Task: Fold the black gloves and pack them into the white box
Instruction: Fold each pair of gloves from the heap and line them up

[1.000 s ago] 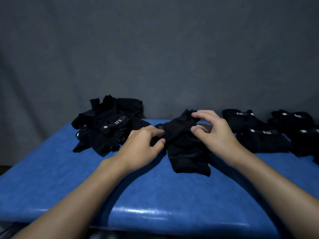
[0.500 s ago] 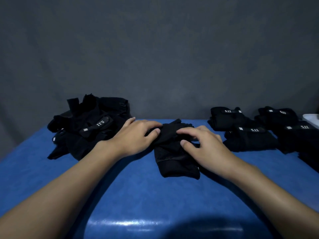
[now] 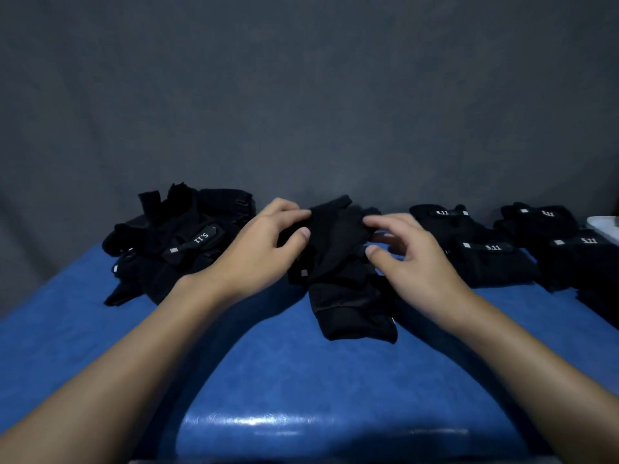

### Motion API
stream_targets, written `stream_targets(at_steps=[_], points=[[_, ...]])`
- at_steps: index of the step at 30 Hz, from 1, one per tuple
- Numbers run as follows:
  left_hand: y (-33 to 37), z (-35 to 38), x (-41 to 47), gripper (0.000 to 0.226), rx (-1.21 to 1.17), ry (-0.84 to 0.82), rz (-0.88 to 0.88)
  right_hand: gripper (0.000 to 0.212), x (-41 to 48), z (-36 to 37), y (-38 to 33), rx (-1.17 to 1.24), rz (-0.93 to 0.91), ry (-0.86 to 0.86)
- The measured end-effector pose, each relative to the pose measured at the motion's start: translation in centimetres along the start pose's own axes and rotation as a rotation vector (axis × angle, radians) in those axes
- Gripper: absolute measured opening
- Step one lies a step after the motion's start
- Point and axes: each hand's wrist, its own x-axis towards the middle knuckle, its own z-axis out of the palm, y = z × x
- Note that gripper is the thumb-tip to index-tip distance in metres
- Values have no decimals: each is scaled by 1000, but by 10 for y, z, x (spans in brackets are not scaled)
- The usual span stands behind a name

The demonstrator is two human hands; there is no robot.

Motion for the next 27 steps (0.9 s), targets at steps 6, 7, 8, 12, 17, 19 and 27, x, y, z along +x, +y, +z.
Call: stream_targets(at_steps=[6, 7, 8, 12, 17, 19, 27], points=[[16, -7, -10, 38, -98, 145, 93, 37, -2, -2, 0, 171, 81, -120], [17, -6, -10, 39, -97, 150, 109, 36, -3, -2, 0, 186, 94, -125], [19, -6, -12, 40, -102, 156, 118, 34, -4, -2, 0, 205, 107, -127], [26, -6, -15, 40, -165, 193, 115, 29, -2, -6, -7, 325, 159, -103], [28, -3, -18, 35, -291, 180, 23, 37, 3, -12, -8, 323, 94, -43], [31, 0, -21, 31, -307, 161, -23, 40, 5, -15, -9, 277, 59, -24], [31, 5, -29, 25, -287, 7, -277, 36, 12, -18, 13, -9, 139, -81]])
